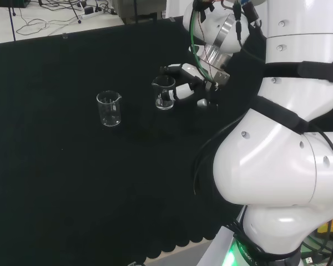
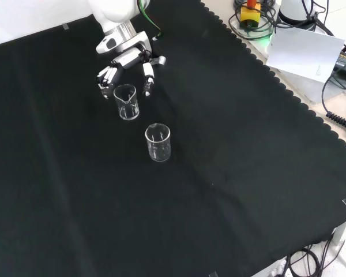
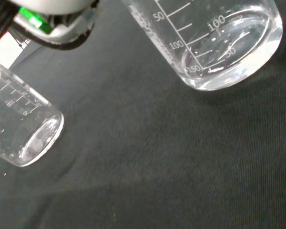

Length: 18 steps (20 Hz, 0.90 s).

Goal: Pick up the beaker on the right.

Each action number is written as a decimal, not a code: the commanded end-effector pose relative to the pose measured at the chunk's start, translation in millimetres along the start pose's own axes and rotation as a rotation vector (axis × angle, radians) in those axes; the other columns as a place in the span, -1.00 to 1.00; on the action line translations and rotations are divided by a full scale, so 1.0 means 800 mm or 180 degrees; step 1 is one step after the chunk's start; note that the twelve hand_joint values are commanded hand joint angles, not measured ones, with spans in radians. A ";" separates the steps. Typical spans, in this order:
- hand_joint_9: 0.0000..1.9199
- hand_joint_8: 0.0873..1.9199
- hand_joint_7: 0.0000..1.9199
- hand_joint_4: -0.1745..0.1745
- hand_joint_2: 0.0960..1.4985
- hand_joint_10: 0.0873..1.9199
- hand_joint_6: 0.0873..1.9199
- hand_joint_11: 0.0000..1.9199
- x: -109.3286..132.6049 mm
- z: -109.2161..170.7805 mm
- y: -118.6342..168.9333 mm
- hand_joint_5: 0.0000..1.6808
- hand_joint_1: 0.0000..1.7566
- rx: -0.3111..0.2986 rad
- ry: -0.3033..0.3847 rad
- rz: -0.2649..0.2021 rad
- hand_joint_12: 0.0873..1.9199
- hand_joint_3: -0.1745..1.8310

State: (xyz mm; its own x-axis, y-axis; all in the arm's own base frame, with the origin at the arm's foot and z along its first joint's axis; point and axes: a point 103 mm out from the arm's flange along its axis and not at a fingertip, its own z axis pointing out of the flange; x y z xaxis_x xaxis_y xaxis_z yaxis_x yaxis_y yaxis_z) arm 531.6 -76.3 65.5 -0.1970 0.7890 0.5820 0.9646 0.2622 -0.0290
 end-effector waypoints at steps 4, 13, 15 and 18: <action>-0.52 -0.32 -0.65 -0.32 -0.35 -0.43 -0.98 -0.97 -0.006 0.008 0.006 -0.39 0.02 -0.0158 -0.0053 0.0038 0.42 -0.35; -0.49 -0.32 -0.62 -0.31 -0.43 -0.42 -0.94 -0.94 -0.009 0.016 0.014 -0.41 0.13 -0.0133 0.0106 0.0075 0.42 -0.18; -0.48 -0.31 -0.61 -0.31 -0.43 -0.42 -0.93 -0.93 -0.010 0.014 0.015 -0.41 0.13 -0.0108 0.0154 0.0066 0.42 -0.17; -0.44 -0.30 -0.58 -0.31 -0.44 -0.42 -0.91 -0.90 -0.007 0.015 0.019 -0.41 0.10 -0.0065 0.0213 0.0054 0.42 -0.15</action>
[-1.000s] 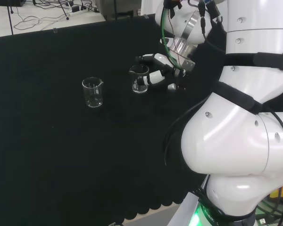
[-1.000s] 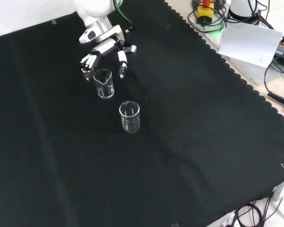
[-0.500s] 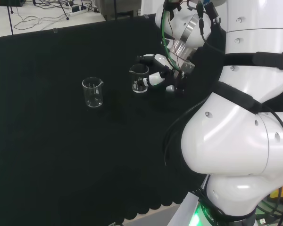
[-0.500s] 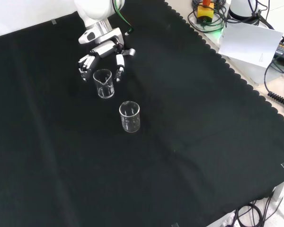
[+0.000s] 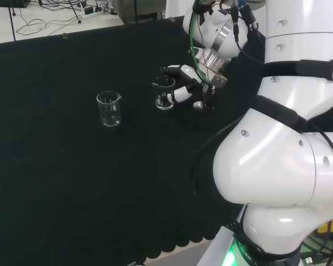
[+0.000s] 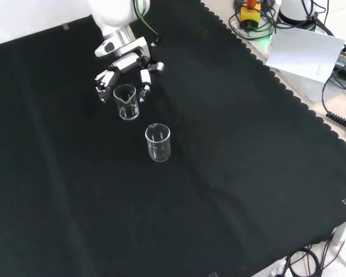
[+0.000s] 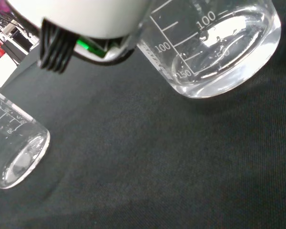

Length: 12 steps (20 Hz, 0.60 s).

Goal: Pick up the beaker on the right.

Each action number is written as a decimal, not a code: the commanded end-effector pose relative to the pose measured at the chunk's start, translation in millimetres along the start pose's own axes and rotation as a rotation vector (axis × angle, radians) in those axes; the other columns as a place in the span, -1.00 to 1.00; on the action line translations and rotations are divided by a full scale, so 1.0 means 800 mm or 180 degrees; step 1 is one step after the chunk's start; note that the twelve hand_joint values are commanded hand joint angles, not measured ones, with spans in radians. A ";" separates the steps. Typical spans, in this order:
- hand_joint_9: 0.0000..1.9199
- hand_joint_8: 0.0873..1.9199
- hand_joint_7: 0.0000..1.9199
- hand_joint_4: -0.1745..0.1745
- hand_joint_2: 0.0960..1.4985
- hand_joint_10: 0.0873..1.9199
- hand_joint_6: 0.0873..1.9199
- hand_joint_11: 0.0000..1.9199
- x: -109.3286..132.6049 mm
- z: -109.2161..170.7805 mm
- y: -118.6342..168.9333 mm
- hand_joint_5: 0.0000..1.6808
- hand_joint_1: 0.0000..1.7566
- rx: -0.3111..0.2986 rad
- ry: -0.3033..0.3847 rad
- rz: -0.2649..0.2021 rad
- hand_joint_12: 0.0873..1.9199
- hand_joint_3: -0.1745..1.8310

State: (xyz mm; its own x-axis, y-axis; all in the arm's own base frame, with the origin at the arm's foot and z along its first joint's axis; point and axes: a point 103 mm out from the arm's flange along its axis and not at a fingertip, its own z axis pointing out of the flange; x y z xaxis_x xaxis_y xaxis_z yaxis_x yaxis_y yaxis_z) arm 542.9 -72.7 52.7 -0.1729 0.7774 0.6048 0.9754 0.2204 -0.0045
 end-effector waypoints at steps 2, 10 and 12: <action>-0.41 -0.30 -0.55 -0.32 -0.44 -0.42 -0.89 -0.87 0.000 0.002 0.004 -0.41 0.09 0.0107 0.0200 -0.0014 0.42 -0.15; -0.33 -0.29 -0.49 -0.33 -0.45 -0.46 -0.83 -0.84 0.000 0.014 0.006 -0.41 0.06 0.0148 0.0335 0.0027 0.41 -0.14; -0.33 -0.29 -0.48 -0.33 -0.45 -0.46 -0.82 -0.84 0.000 0.017 0.006 -0.41 0.06 0.0127 0.0371 0.0016 0.41 -0.14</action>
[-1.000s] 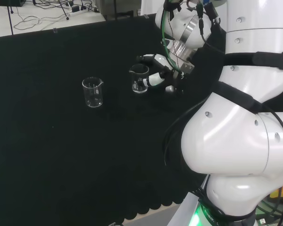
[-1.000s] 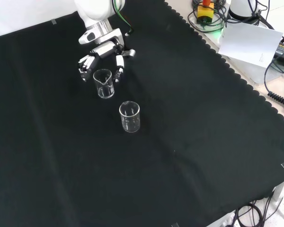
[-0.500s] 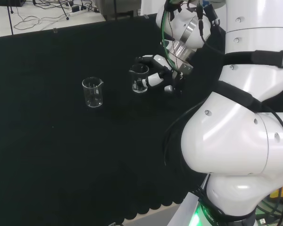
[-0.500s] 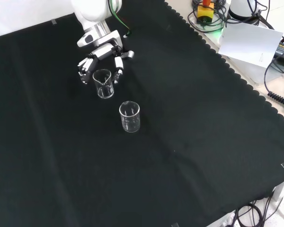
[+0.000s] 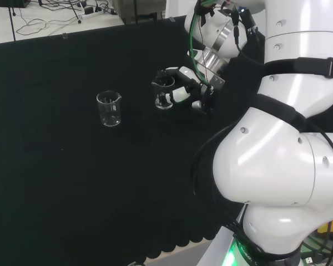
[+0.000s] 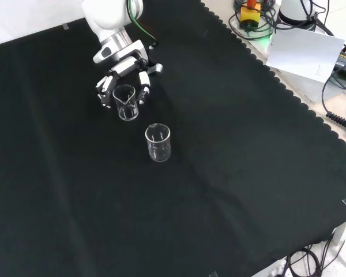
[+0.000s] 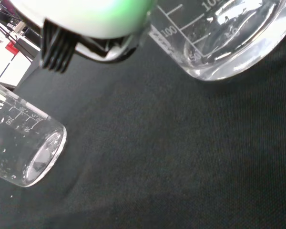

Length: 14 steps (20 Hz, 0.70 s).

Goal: Pick up the beaker on the right.

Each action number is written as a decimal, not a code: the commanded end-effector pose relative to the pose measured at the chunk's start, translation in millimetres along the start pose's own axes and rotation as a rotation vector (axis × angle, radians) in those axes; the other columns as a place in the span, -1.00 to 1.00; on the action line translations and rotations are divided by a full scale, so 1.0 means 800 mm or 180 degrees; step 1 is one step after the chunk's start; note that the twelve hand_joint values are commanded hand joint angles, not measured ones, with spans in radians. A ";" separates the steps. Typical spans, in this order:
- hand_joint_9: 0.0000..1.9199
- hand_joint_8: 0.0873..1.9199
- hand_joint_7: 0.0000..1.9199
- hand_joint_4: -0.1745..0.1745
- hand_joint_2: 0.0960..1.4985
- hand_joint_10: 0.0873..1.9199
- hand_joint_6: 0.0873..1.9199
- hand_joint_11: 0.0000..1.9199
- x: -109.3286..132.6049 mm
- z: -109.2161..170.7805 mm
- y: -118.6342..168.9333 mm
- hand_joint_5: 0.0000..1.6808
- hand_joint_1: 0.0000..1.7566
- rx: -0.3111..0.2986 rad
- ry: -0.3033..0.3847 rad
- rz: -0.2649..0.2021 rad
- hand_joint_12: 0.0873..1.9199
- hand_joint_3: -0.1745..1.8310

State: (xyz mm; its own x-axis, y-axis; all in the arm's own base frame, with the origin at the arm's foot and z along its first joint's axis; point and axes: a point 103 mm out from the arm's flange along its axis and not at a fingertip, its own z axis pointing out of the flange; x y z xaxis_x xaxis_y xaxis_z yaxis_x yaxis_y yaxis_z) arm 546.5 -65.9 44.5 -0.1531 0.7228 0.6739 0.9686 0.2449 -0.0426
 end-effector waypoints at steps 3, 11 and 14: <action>-0.31 -0.28 -0.46 -0.35 -0.45 -0.46 -0.80 -0.84 0.000 0.005 0.000 -0.40 0.04 -0.0136 0.0191 -0.0014 0.41 -0.15; -0.29 -0.27 -0.45 -0.36 -0.43 -0.47 -0.62 -0.83 -0.016 -0.019 -0.011 -0.45 0.03 -0.0135 0.0335 -0.0016 0.41 -0.18; -0.28 -0.27 -0.44 -0.36 -0.42 -0.47 -0.57 -0.81 -0.007 -0.006 -0.004 -0.45 0.03 -0.0121 0.0373 -0.0026 0.41 -0.18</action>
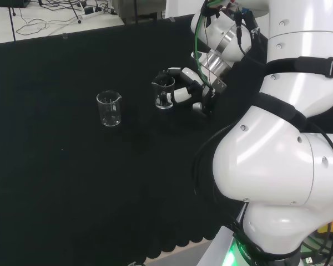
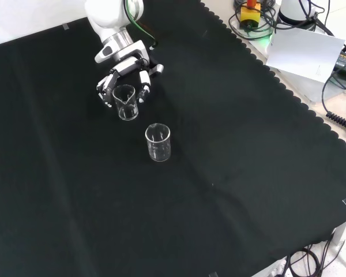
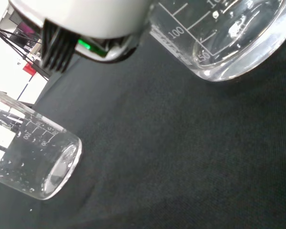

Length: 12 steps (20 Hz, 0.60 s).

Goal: Pick up the beaker on the right.

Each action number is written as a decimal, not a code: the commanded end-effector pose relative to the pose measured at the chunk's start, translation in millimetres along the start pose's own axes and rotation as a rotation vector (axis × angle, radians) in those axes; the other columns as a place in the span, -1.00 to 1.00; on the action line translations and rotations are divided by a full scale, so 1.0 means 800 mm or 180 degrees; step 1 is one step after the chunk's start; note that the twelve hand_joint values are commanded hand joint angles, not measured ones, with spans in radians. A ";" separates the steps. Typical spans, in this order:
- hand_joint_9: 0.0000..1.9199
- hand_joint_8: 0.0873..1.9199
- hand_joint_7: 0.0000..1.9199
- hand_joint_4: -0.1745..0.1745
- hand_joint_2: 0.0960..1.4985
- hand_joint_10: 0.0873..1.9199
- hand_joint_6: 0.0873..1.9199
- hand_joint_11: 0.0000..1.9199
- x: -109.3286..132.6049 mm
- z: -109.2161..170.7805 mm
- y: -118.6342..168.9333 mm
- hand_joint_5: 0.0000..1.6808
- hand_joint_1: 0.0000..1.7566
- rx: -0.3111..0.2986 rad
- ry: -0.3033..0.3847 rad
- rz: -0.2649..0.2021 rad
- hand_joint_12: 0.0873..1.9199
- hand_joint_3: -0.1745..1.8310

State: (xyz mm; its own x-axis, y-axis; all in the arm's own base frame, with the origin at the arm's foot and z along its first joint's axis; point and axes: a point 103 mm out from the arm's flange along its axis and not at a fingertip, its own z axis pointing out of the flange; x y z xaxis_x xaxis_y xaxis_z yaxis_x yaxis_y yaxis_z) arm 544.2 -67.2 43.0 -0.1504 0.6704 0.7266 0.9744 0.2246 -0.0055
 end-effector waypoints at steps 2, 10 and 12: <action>-0.27 -0.26 -0.43 -0.34 -0.41 -0.46 -0.55 -0.81 0.000 0.001 0.003 -0.44 0.03 0.0053 0.0138 -0.0018 0.41 -0.18; -0.25 -0.28 -0.41 -0.33 -0.41 -0.48 -0.47 -0.79 0.001 0.007 0.008 -0.46 0.01 0.0164 0.0156 -0.0030 0.40 -0.18; -0.25 -0.28 -0.41 -0.33 -0.41 -0.48 -0.46 -0.79 0.000 0.006 0.008 -0.46 0.01 0.0174 0.0185 -0.0032 0.40 -0.18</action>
State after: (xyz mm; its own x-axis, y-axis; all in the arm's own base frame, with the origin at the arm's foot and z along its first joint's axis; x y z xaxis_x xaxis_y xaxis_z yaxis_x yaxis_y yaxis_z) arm 550.0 -68.7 41.5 -0.1485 0.6378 0.7558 0.9677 0.2510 -0.0217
